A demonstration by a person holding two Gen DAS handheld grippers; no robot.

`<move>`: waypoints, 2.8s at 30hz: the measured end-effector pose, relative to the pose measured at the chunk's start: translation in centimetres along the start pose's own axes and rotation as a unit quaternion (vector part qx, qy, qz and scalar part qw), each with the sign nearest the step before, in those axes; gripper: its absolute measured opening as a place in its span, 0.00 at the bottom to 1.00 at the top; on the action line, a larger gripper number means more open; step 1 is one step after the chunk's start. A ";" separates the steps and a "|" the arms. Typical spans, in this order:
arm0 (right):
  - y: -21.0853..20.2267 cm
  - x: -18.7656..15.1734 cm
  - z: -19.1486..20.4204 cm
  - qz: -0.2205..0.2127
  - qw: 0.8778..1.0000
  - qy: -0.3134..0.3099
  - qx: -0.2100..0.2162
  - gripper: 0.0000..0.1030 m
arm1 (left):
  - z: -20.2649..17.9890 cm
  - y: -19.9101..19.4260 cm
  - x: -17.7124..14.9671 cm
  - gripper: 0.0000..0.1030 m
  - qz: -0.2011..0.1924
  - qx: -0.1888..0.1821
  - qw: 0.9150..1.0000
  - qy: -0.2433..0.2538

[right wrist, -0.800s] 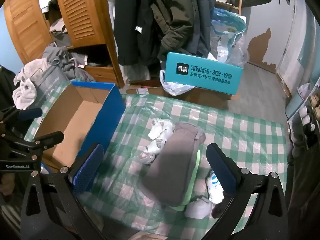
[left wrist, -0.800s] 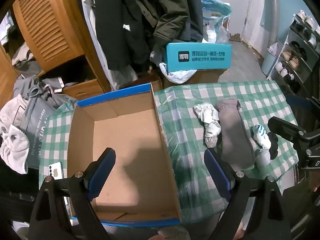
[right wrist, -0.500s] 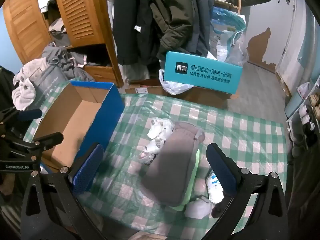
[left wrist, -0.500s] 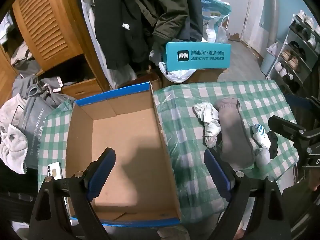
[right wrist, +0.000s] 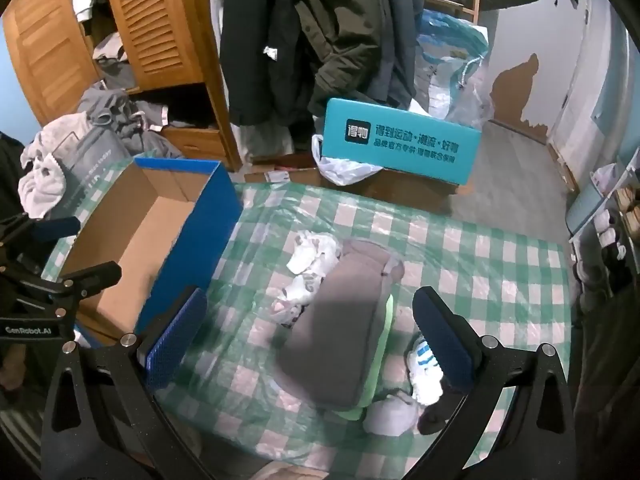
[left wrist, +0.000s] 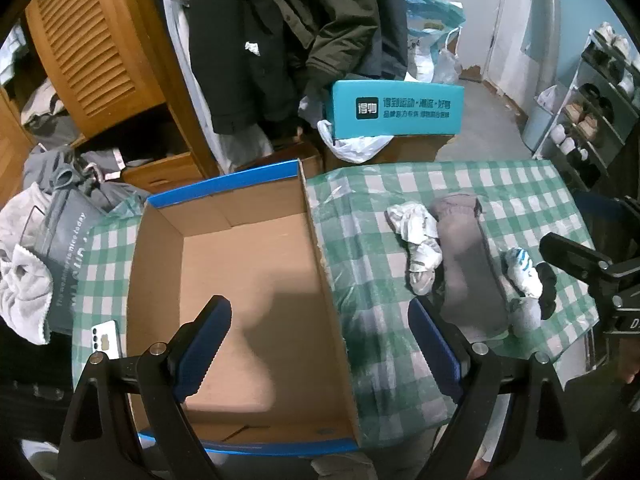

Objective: Organize soft objects

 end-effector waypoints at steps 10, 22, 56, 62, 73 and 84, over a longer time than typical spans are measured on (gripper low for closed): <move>-0.2 0.0 -0.2 0.003 1.000 0.003 0.001 0.99 | -0.1 0.3 -0.1 0.88 0.009 -0.004 1.000 -0.003; -0.3 0.1 -0.3 0.005 1.000 0.004 0.003 0.99 | -0.1 0.4 0.0 0.88 0.009 -0.004 1.000 -0.003; -0.2 0.0 -0.2 0.004 1.000 0.003 0.001 0.99 | -0.1 0.3 0.0 0.88 0.010 -0.005 1.000 -0.004; -0.2 0.1 -0.2 0.004 1.000 0.002 0.001 0.99 | -0.2 0.4 0.0 0.88 0.010 -0.005 1.000 -0.004; -0.2 0.2 -0.4 0.005 1.000 0.003 0.001 0.99 | -0.2 0.4 0.0 0.88 0.010 -0.005 1.000 -0.004; 0.0 -0.8 -1.7 0.006 1.000 0.007 -0.009 0.99 | -1.3 2.0 -0.1 0.88 0.030 -0.018 0.999 -0.004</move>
Point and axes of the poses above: each gripper's, at about its wrist camera, not at the fingertips, and y roughly the way its jaws point, z to its left, x to its top, the point moved 2 cm from there along y, roughly the way its jaws point, and after that the axes turned 7 degrees about y, right-handed, at the moved point
